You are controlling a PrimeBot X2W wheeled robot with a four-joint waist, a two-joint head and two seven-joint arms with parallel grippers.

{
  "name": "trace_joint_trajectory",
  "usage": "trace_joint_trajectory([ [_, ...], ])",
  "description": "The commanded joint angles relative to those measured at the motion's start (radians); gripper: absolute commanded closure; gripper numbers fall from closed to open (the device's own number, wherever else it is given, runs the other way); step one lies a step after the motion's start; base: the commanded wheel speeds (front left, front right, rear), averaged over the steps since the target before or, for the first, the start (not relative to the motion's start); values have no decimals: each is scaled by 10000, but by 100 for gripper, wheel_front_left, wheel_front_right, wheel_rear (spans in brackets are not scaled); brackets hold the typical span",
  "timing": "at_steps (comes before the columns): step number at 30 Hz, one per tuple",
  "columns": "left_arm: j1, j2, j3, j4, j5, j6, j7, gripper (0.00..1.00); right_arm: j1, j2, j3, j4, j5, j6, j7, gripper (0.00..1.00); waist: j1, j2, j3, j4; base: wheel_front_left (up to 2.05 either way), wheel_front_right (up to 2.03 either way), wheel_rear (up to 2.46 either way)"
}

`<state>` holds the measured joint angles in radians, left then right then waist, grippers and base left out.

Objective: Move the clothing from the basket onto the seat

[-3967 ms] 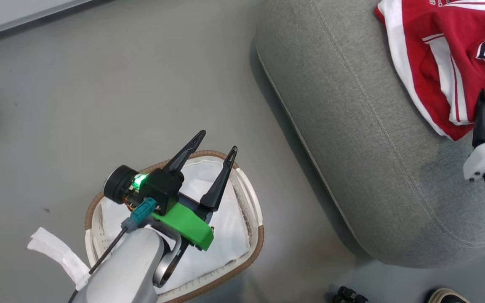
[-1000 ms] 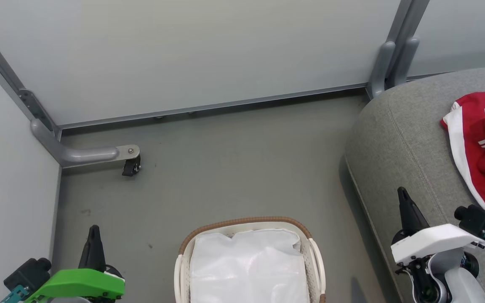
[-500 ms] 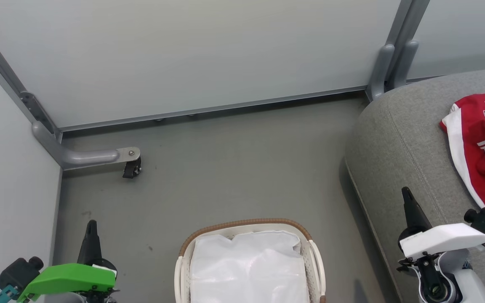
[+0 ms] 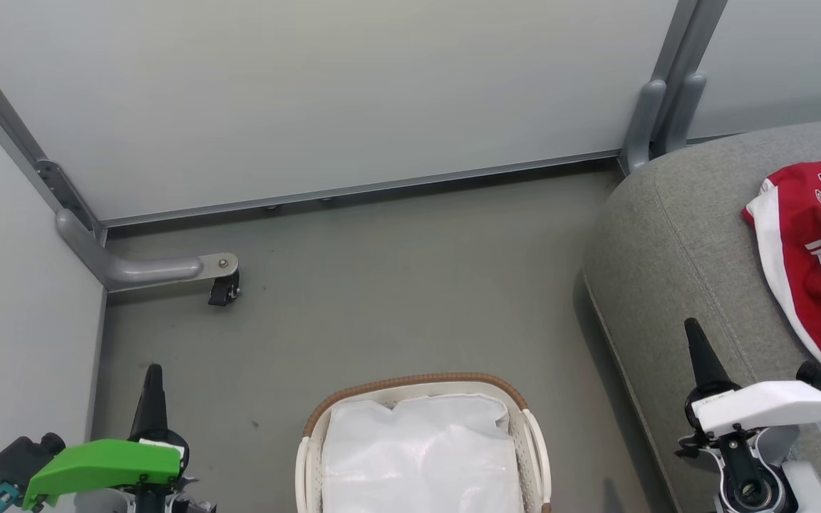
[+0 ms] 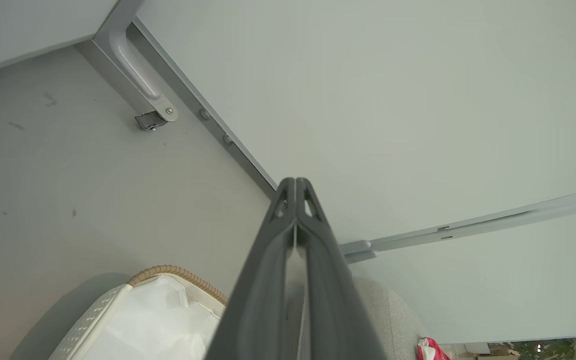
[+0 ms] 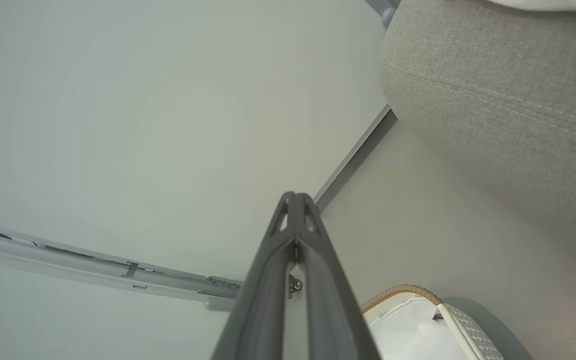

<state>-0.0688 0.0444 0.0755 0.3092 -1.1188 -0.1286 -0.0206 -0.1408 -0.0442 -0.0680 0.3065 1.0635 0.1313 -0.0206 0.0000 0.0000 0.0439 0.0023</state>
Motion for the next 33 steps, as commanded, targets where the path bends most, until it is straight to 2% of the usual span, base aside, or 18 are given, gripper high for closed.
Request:
trace_joint_trajectory([
  [1,-235,63,69,-128,-247,-19,51,100,16,-62,-57,-145,282,-4,70,100,0,0,-8,0,0,0,0],
  [33,-388,78,268,-439,-2982,-28,820,100,241,-77,-308,-439,3311,-6,832,100,0,0,-213,-12,0,0,0],
])
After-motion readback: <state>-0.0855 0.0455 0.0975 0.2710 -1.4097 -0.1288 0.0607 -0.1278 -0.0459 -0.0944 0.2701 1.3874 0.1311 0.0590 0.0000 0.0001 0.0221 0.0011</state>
